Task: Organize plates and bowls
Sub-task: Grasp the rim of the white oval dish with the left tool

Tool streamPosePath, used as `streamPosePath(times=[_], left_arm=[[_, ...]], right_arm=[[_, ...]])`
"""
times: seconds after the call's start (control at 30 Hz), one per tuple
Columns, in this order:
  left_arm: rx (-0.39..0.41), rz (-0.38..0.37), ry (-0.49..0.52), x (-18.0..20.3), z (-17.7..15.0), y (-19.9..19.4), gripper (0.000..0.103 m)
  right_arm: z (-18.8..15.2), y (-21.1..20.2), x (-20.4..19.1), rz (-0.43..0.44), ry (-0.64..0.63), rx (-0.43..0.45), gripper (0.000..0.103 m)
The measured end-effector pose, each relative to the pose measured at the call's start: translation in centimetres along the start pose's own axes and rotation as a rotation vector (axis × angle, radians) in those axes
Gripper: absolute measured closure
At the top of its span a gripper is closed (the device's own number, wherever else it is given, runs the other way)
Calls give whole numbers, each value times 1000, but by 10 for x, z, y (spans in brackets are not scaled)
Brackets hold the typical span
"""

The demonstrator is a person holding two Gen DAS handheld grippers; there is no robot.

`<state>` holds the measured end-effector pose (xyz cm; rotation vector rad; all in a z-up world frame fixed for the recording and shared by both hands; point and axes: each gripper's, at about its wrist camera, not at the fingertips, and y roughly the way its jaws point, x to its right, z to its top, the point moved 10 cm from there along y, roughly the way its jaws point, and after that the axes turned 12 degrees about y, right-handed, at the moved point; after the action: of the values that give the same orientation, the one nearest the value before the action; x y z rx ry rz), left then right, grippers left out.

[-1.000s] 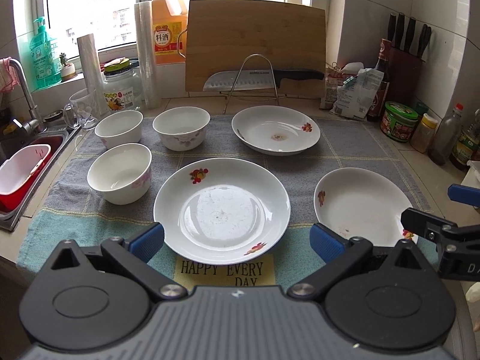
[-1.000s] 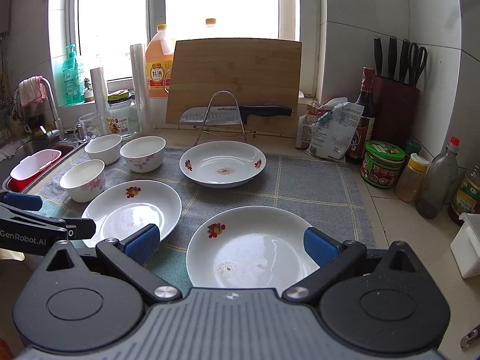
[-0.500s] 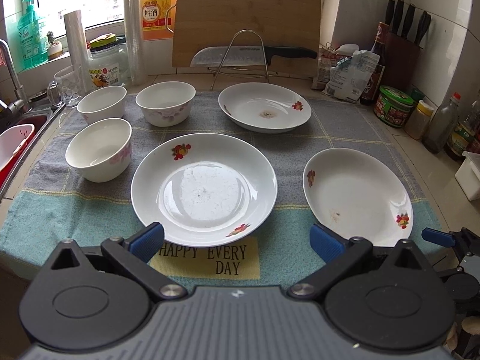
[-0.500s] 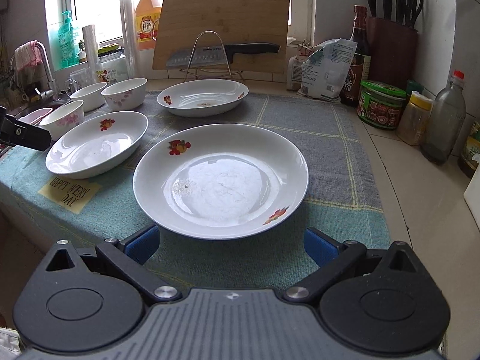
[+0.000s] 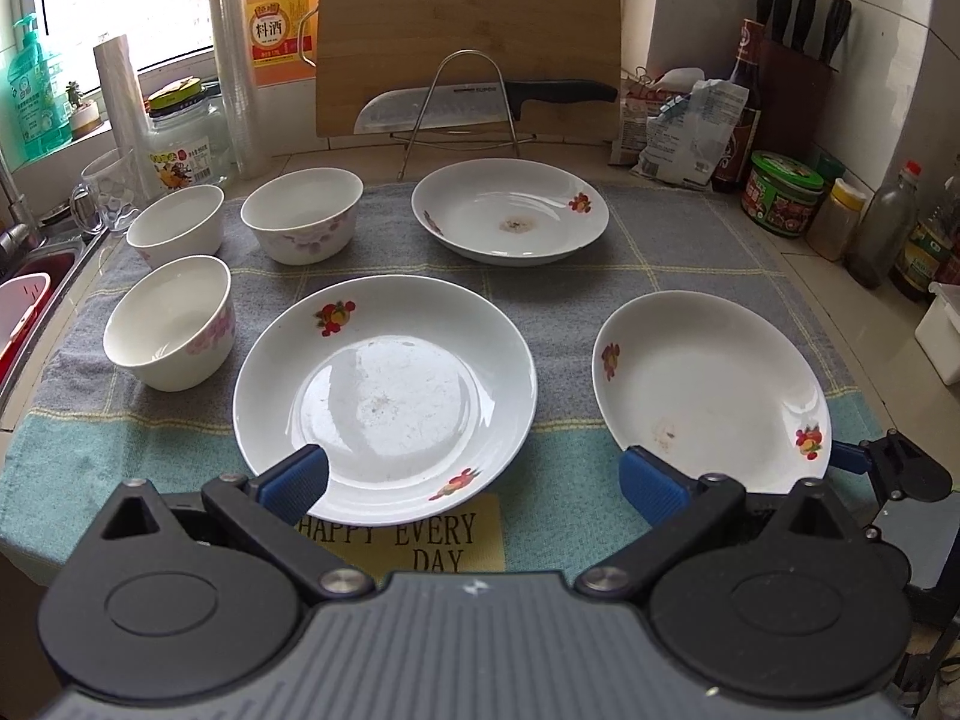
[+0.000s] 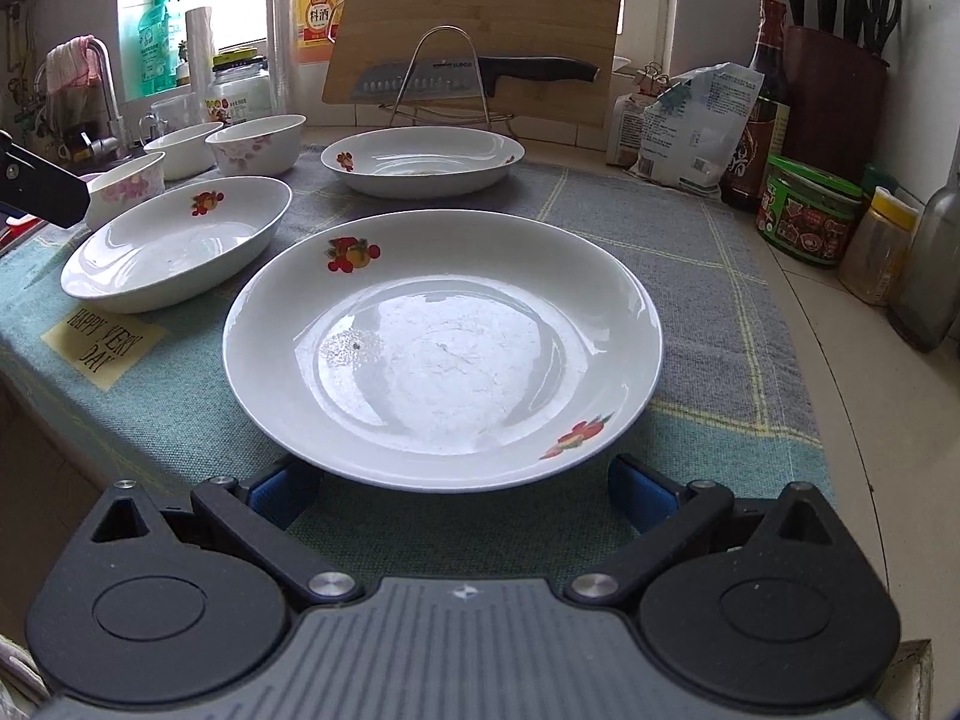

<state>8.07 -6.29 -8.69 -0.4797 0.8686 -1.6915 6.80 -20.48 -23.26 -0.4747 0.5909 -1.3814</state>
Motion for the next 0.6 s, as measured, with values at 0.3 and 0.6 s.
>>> streamPosePath(times=[0.3,0.6], left_arm=[[3,-156,64,24,23,17,1],[-2,-263,229,49,58,47,1]], right_arm=[[3,1,0,92,-66,57,0],[3,0,0,94,-63,63,0]])
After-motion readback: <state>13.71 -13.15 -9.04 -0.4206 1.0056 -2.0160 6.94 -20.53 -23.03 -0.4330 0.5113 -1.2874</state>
